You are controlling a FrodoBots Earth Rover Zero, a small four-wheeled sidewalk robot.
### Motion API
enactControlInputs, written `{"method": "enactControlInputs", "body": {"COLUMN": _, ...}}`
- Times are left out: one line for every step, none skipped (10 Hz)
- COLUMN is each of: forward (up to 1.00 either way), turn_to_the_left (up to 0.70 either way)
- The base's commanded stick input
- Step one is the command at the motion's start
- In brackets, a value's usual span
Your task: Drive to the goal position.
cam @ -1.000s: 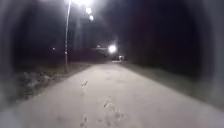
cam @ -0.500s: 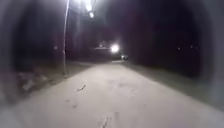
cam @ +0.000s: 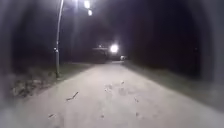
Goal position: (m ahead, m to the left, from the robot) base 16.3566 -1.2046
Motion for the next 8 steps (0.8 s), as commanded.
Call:
{"method": "enactControlInputs", "body": {"forward": 1.0, "turn_to_the_left": 0.0}}
{"method": "enactControlInputs", "body": {"forward": 1.0, "turn_to_the_left": 0.0}}
{"method": "enactControlInputs", "body": {"forward": 1.0, "turn_to_the_left": 0.0}}
{"method": "enactControlInputs", "body": {"forward": 1.0, "turn_to_the_left": 0.0}}
{"method": "enactControlInputs", "body": {"forward": 1.0, "turn_to_the_left": 0.0}}
{"method": "enactControlInputs", "body": {"forward": 1.0, "turn_to_the_left": 0.07}}
{"method": "enactControlInputs", "body": {"forward": 1.0, "turn_to_the_left": 0.21}}
{"method": "enactControlInputs", "body": {"forward": 1.0, "turn_to_the_left": 0.15}}
